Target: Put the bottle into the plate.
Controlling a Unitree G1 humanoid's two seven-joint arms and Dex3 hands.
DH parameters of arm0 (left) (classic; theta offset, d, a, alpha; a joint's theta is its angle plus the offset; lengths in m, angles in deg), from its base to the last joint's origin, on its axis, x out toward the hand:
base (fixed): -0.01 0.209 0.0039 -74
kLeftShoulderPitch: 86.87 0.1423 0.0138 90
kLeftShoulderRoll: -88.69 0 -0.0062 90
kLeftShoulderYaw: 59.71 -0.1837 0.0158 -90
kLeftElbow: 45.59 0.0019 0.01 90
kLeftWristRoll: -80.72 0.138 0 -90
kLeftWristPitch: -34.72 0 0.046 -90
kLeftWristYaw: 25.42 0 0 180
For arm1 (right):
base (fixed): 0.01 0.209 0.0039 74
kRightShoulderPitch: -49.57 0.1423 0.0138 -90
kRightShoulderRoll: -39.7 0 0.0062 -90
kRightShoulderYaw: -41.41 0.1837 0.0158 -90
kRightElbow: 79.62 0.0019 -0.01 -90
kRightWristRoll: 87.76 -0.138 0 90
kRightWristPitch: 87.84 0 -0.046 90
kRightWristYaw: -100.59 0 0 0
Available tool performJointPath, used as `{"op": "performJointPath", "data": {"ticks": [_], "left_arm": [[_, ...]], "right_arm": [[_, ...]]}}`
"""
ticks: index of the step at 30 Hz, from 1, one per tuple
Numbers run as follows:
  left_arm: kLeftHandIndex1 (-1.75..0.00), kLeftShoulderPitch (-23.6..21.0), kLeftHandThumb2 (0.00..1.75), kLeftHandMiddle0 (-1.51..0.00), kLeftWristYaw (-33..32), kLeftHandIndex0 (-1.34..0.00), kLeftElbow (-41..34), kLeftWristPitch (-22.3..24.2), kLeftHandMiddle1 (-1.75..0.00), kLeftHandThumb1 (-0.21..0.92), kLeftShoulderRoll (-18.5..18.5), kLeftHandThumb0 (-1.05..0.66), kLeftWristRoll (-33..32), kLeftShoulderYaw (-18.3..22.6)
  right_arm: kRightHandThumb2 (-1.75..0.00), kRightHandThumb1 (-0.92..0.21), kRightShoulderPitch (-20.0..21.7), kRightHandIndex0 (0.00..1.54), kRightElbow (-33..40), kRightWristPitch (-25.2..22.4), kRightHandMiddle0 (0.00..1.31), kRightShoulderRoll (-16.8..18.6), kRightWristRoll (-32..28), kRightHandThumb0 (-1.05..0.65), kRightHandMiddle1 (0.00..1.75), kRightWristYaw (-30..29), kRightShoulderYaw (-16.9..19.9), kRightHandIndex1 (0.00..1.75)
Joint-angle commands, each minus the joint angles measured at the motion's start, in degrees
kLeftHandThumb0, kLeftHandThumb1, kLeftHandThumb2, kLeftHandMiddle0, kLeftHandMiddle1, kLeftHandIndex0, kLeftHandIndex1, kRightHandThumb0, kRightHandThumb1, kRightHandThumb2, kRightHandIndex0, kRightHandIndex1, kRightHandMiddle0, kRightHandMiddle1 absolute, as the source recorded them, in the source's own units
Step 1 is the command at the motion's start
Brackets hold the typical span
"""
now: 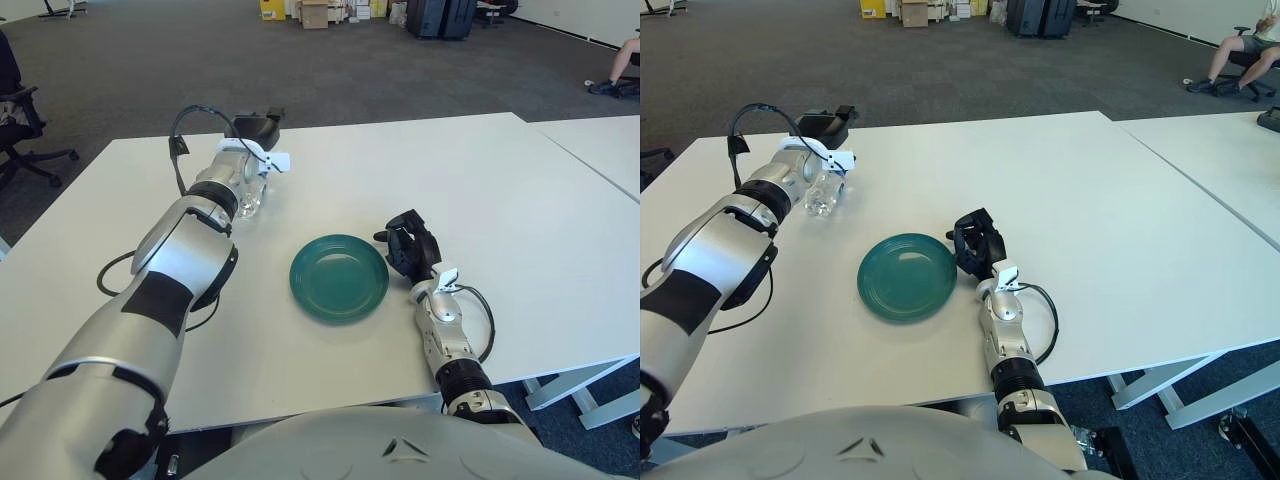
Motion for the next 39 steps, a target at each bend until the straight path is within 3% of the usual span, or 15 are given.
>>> {"op": "performJointPath", "data": {"ticks": [1, 13, 19, 23, 28, 39], "left_arm": [[-0.60, 3.38, 0.67, -0.33, 1.34, 0.00, 0.07, 0.97, -0.24, 0.67, -1.23, -0.53, -1.17, 0.90], [-0.64, 8.28, 0.59, -0.25, 1.97, 0.00, 0.13, 4.04, -0.48, 0.73, -2.57, -0.55, -2.04, 2.49], [-0.69, 10.18, 0.59, -0.22, 2.32, 0.00, 0.13, 6.84, -0.51, 0.75, -2.76, -0.60, -2.35, 2.87], [-0.69, 11.12, 0.55, -0.21, 2.64, 0.00, 0.11, 7.64, -0.44, 0.79, -2.87, -0.62, -2.70, 3.29], [-0.61, 12.36, 0.49, -0.25, 2.79, 0.00, 0.09, 8.35, -0.23, 0.87, -3.40, -0.63, -3.42, 4.18], [-0.38, 14.00, 0.48, -0.14, 4.38, 0.00, 0.08, 7.67, -0.08, 0.92, -3.99, -0.64, -3.84, 4.54]], "right_arm": [[-0.75, -0.74, -2.57, 0.39, -3.05, -2.42, 0.32, 0.58, -0.86, -0.37, 1.72, 0.26, 0.29, 1.22], [-0.73, -0.75, -2.83, 0.40, -3.74, -2.34, 0.32, -0.14, -1.44, -0.37, 1.71, 1.37, 1.01, 1.21], [-0.73, -0.75, -3.93, 0.40, -3.73, -1.41, 0.33, -0.68, -2.31, -0.37, 1.70, 2.48, 1.73, 1.21], [-0.73, -0.75, -4.34, 0.41, -3.53, -1.03, 0.33, -0.62, -2.60, -0.37, 1.70, 2.52, 2.16, 1.21], [-0.73, -0.74, -4.87, 0.43, -2.79, -1.12, 0.33, -0.57, -1.59, -0.37, 1.71, 0.98, 2.13, 1.18], [-0.74, -0.74, -6.07, 0.45, -1.17, -1.63, 0.32, -0.82, -0.26, -0.37, 1.72, -0.39, 1.13, 1.17]]}}
